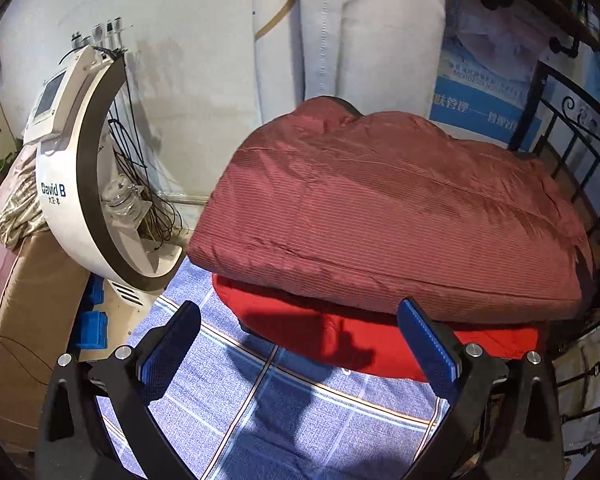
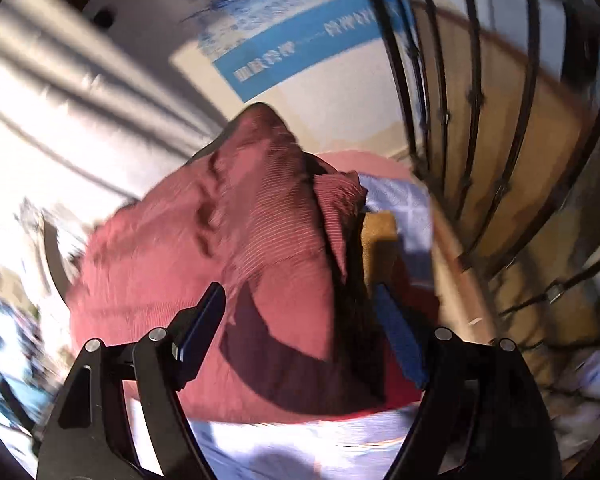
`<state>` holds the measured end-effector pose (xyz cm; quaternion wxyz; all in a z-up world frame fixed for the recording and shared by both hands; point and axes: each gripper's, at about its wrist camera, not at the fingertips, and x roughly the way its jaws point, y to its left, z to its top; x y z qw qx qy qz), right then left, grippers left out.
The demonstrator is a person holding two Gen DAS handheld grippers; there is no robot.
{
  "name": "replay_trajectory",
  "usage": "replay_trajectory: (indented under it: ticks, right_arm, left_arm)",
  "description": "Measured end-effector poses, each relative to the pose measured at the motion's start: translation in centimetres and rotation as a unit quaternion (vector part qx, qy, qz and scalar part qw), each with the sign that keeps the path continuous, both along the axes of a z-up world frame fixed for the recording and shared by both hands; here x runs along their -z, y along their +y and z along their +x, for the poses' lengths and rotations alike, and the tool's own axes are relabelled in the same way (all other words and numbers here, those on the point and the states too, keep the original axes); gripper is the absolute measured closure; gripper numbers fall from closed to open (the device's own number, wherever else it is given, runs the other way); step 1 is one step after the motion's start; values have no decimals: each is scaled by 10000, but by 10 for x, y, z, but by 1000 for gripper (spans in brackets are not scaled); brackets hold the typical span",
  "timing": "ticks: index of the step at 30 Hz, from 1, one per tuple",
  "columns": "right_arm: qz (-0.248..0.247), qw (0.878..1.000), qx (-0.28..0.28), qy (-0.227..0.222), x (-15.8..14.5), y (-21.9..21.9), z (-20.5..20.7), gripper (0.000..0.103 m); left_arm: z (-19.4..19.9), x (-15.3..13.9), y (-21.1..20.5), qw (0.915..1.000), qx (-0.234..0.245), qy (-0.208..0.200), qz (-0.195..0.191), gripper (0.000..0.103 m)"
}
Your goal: Fold large clothes
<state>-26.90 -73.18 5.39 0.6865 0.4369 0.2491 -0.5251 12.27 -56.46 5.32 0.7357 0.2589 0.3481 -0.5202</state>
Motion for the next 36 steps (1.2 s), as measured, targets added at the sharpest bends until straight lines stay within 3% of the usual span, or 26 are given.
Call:
replay_trajectory:
  ticks: [2,11,17,24,36]
  right_arm:
    - [-147,9994,-261,177,-12,12,13,16]
    - [-186,9886,-1383,568,-31,54,78,16]
    - [-264,9785,-1678,1173,-35,69,107,16]
    - [-385,9633,-2000,1750,-30,87,128,16]
    - [-435,9581,-2151,1838,-24,91,137,16]
  left_arm:
    - [-15,-7,1,9998,121,-122,49,6]
    - [-46,-17,10,9992,192,-231,274,6]
    - [-49,-16,16,9982,-31,-374,465,6]
    - [-52,-14,19,9989,-148,74,445,6]
    - [-59,-14,12,9976,-169,-238,633,6]
